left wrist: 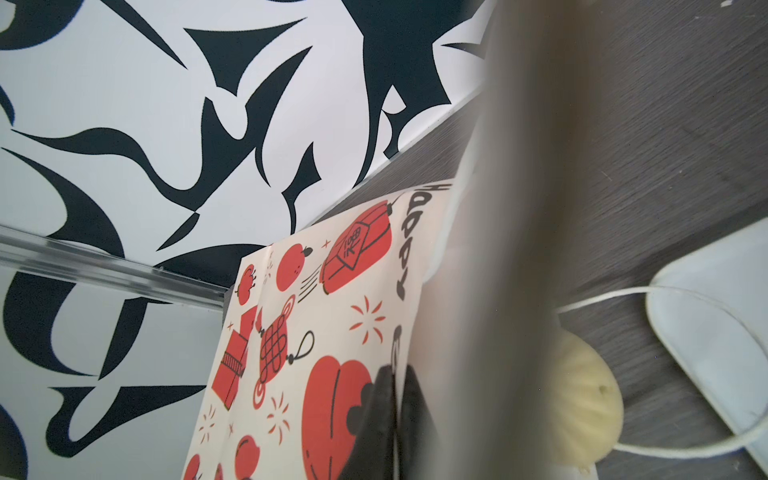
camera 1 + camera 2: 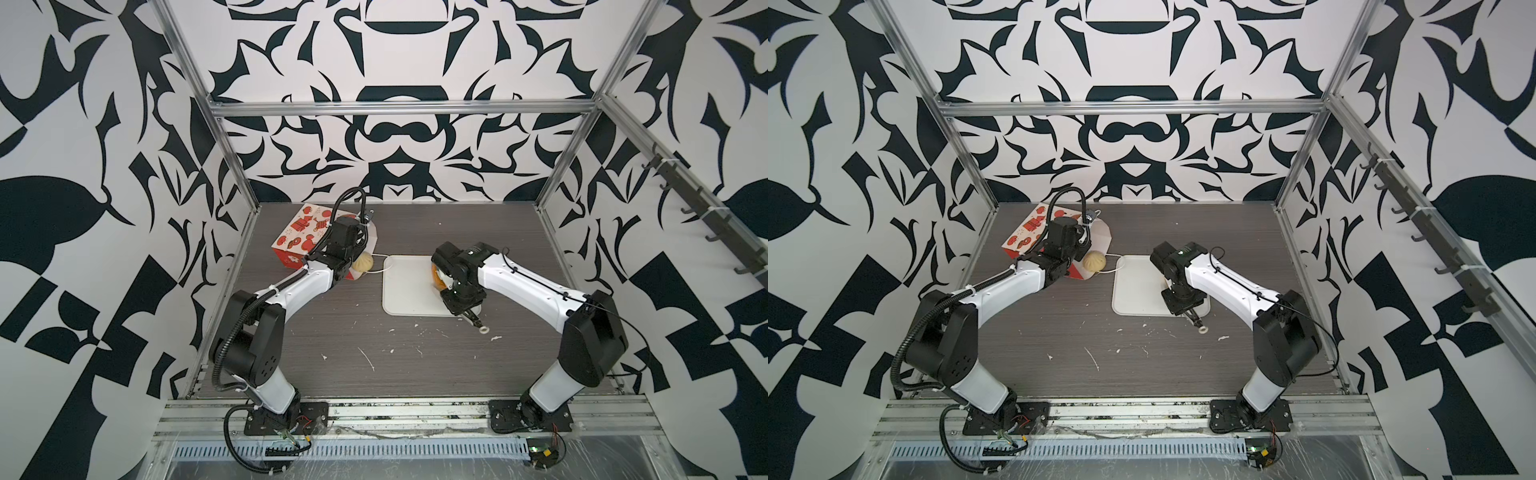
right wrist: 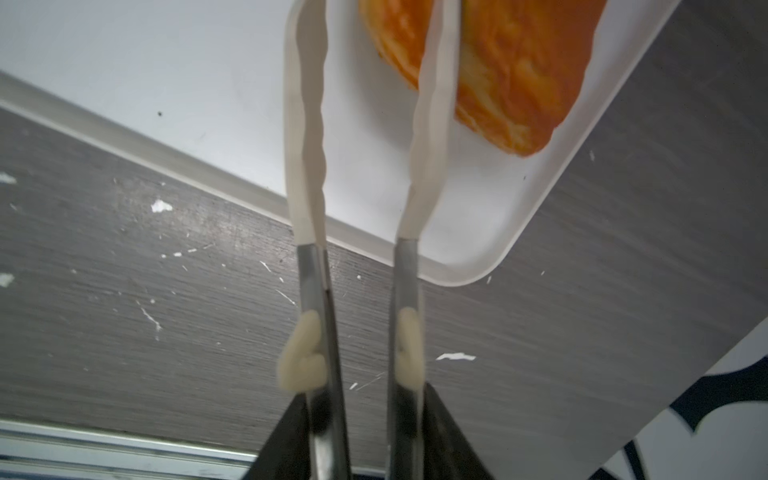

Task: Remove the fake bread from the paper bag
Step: 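Lower the pastry onto the tray and open the tongs with the right gripper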

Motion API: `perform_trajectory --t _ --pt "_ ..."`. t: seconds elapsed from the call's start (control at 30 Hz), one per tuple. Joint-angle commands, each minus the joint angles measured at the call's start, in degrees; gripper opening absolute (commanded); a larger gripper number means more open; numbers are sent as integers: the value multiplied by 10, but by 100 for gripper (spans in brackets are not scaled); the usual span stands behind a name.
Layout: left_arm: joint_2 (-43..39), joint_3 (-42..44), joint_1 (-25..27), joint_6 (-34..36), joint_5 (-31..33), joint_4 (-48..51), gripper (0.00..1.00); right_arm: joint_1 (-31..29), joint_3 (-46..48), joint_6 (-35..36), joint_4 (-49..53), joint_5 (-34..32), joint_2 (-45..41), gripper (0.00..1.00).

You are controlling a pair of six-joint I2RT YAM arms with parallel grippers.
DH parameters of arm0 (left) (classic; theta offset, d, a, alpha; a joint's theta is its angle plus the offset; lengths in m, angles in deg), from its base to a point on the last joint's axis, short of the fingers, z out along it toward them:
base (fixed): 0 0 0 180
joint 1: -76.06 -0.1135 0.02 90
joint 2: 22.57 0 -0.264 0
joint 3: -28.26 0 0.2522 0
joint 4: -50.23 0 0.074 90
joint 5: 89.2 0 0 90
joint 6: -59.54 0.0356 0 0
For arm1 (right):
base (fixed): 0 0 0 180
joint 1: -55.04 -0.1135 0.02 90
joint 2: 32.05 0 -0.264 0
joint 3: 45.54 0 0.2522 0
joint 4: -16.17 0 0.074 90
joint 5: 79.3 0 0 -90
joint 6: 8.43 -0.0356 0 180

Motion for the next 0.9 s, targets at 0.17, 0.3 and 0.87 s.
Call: perform_trajectory --t 0.17,0.3,0.87 --pt "6 -3 -5 -5 -5 -16 7 -1 6 -20 1 10 -38 45" --pt "7 -2 -6 -7 -6 -16 7 -1 0 -23 -3 11 -45 43" --pt "6 -1 -5 -9 -10 -12 7 0 -27 -17 -53 55 -97 45"
